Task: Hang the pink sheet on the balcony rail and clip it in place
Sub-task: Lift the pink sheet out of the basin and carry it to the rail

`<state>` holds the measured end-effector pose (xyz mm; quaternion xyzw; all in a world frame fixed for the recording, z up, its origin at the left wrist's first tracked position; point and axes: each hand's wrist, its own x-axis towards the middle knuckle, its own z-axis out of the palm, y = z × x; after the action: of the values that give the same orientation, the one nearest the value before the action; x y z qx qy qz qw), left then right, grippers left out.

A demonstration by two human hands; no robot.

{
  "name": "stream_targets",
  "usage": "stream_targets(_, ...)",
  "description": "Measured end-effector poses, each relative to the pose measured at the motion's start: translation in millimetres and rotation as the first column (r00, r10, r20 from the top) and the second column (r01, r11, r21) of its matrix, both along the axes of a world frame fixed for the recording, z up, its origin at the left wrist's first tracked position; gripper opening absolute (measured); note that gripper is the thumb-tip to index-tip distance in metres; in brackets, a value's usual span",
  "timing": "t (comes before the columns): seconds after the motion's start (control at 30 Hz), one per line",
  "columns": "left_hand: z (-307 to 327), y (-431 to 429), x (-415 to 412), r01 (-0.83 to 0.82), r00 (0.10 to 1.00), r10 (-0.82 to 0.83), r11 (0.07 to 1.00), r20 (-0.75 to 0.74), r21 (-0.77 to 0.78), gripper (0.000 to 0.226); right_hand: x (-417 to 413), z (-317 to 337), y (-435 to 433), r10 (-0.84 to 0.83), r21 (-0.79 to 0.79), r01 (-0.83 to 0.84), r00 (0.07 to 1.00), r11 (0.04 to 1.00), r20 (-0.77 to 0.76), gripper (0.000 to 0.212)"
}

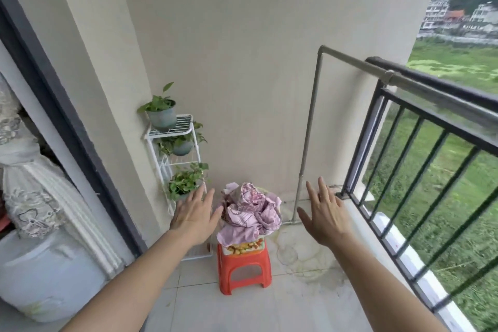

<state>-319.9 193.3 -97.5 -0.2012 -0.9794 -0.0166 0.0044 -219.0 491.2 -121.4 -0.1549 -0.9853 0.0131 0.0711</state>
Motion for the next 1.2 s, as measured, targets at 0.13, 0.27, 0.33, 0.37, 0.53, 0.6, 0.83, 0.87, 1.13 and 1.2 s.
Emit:
stream_targets(0.13, -28, 25, -96, -0.019, 0.999, 0.018, 0.999, 0.050, 0.031, 0.065, -88, -23, 27, 0.005, 0.003, -0.006, 0.998, 1.000, 0.057, 0.079)
stream_targets(0.27, -45, 56, -184, -0.034, 0.984, 0.033, 0.999, 0.174, 0.003, 0.065, -167, -37, 49, -0.004, -0.046, 0.010, 0.990, 0.999, 0.140, 0.079)
stream_targets(0.33, -52, 76, -223, -0.042, 0.973, 0.038, 0.999, 0.230, 0.010, 0.064, -203, -44, 63, 0.008, -0.074, 0.006, 0.984, 0.997, 0.177, 0.078)
stream_targets(0.37, -56, 86, -240, -0.053, 0.964, 0.048, 0.999, 0.263, 0.011, 0.064, -220, -49, 70, 0.015, -0.091, 0.003, 0.980, 0.996, 0.200, 0.078)
stream_targets(0.53, -104, 135, -315, -0.087, 0.918, 0.081, 0.996, 0.389, -0.001, 0.066, -301, -95, 107, 0.056, -0.187, 0.000, 0.954, 0.982, 0.294, 0.074)
stream_targets(0.6, -130, 151, -342, -0.122, 0.897, 0.111, 0.993, 0.427, -0.001, 0.066, -337, -121, 121, 0.072, -0.228, 0.003, 0.946, 0.974, 0.317, 0.072)
stream_targets(0.83, -232, 190, -402, -0.282, 0.780, 0.256, 0.958, 0.571, -0.044, 0.069, -429, -218, 150, 0.183, -0.384, 0.019, 0.857, 0.923, 0.482, 0.070)
stream_targets(0.87, -245, 194, -408, -0.290, 0.763, 0.267, 0.955, 0.589, -0.057, 0.070, -436, -231, 153, 0.197, -0.398, 0.025, 0.839, 0.917, 0.507, 0.070)
stream_targets(1.13, -344, 226, -458, -0.437, 0.696, 0.360, 0.899, 0.622, -0.032, 0.082, -462, -322, 146, 0.220, -0.490, 0.156, 0.751, 0.858, 0.623, 0.069)
stream_targets(1.2, -368, 231, -472, -0.491, 0.691, 0.392, 0.871, 0.607, -0.004, 0.091, -464, -349, 138, 0.196, -0.525, 0.211, 0.764, 0.824, 0.615, 0.069)
